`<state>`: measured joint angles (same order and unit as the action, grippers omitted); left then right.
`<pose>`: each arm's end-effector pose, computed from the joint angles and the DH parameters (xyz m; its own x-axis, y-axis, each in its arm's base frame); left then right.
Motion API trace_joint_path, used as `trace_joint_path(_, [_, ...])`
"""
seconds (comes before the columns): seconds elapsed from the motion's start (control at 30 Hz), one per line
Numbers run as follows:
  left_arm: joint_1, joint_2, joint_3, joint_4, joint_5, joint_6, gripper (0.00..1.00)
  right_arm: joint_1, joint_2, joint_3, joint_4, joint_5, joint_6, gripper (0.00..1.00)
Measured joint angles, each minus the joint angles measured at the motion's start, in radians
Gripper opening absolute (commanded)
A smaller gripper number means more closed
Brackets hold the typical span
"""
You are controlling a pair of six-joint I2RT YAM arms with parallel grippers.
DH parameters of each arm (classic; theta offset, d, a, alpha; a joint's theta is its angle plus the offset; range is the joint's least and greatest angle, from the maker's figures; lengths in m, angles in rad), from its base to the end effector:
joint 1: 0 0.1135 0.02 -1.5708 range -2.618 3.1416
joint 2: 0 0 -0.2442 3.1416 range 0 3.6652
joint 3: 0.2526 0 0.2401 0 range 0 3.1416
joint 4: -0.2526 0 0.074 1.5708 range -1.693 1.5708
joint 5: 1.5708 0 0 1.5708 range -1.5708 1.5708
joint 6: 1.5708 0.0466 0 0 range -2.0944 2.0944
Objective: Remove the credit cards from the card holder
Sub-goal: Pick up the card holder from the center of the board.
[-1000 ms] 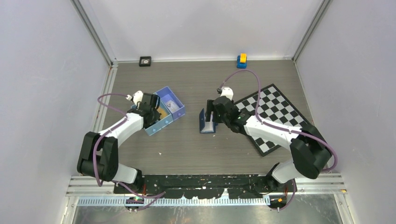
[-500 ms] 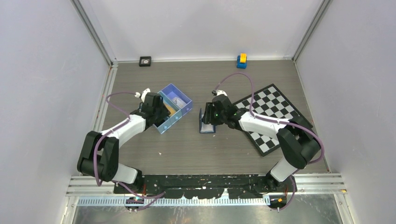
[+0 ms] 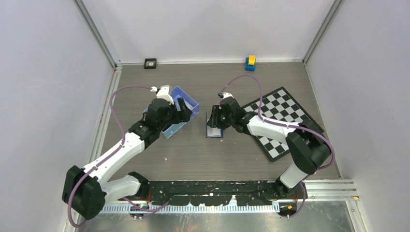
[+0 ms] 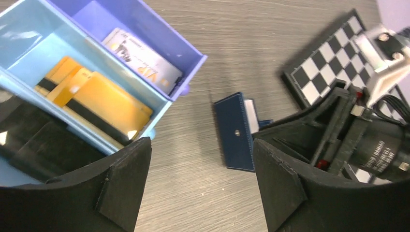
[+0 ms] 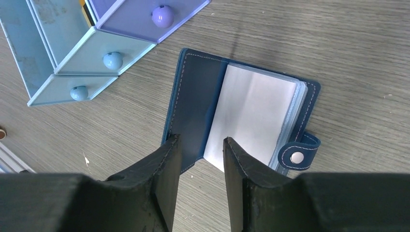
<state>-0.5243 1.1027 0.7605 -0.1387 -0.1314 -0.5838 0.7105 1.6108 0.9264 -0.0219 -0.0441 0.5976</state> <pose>0.2243 -0.1226 0.2543 -0.5522 -0.3119 -0.7731 0.1095 0.8922 -0.4381 0.2560 0.2230 0.1788 -0.7876 0.0639 -0.6128 -0.2828 0.8461 0.4517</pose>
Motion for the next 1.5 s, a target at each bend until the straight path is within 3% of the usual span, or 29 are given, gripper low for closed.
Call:
trace_joint_path(0.13, [-0.009,0.034,-0.002,0.051,0.105,0.032,0.73,0.000,0.002,-0.001,0.019,0.002,0.003,0.36])
trace_joint_path(0.37, [-0.074,0.292,0.071,0.051,0.263,0.062,0.72,0.000,0.060,-0.001,0.072,-0.023,0.011,0.31])
trace_joint_path(0.43, [-0.091,0.333,0.090,0.050,0.291,0.069,0.66,0.000,0.079,-0.001,0.074,-0.034,0.012,0.30])
trace_joint_path(0.53, [-0.103,0.358,0.110,0.045,0.317,0.068,0.46,0.000,0.092,-0.001,0.073,-0.042,0.015,0.29])
trace_joint_path(0.67, [-0.102,0.392,0.137,0.044,0.328,0.067,0.43,0.000,0.093,-0.001,0.074,-0.046,0.022,0.25])
trace_joint_path(0.8, [-0.102,0.446,0.165,0.031,0.326,0.065,0.33,0.000,0.091,-0.001,0.070,-0.019,0.030,0.26])
trace_joint_path(0.9, [-0.102,0.482,0.180,0.014,0.322,0.066,0.32,-0.003,0.067,-0.008,0.051,0.045,0.038,0.28])
trace_joint_path(0.97, [-0.101,0.500,0.187,0.000,0.314,0.067,0.33,-0.008,0.030,-0.026,0.042,0.098,0.045,0.35])
trace_joint_path(1.07, [-0.098,0.521,0.192,-0.012,0.306,0.066,0.35,-0.020,-0.042,-0.061,0.038,0.167,0.062,0.64])
trace_joint_path(1.17, [-0.094,0.550,0.201,-0.020,0.296,0.064,0.35,-0.029,-0.090,-0.079,0.036,0.216,0.075,0.80])
trace_joint_path(1.23, [-0.092,0.580,0.216,-0.024,0.297,0.063,0.29,-0.033,-0.096,-0.079,0.031,0.248,0.084,0.83])
trace_joint_path(1.3, [-0.089,0.615,0.232,-0.029,0.304,0.058,0.06,-0.033,-0.095,-0.079,0.005,0.270,0.090,0.84])
trace_joint_path(1.33, [-0.086,0.629,0.238,-0.031,0.313,0.054,0.00,-0.034,-0.095,-0.079,-0.008,0.277,0.092,0.84])
trace_joint_path(1.5, [-0.054,0.652,0.238,-0.010,0.385,0.037,0.00,-0.039,-0.092,-0.080,-0.023,0.275,0.107,0.85])
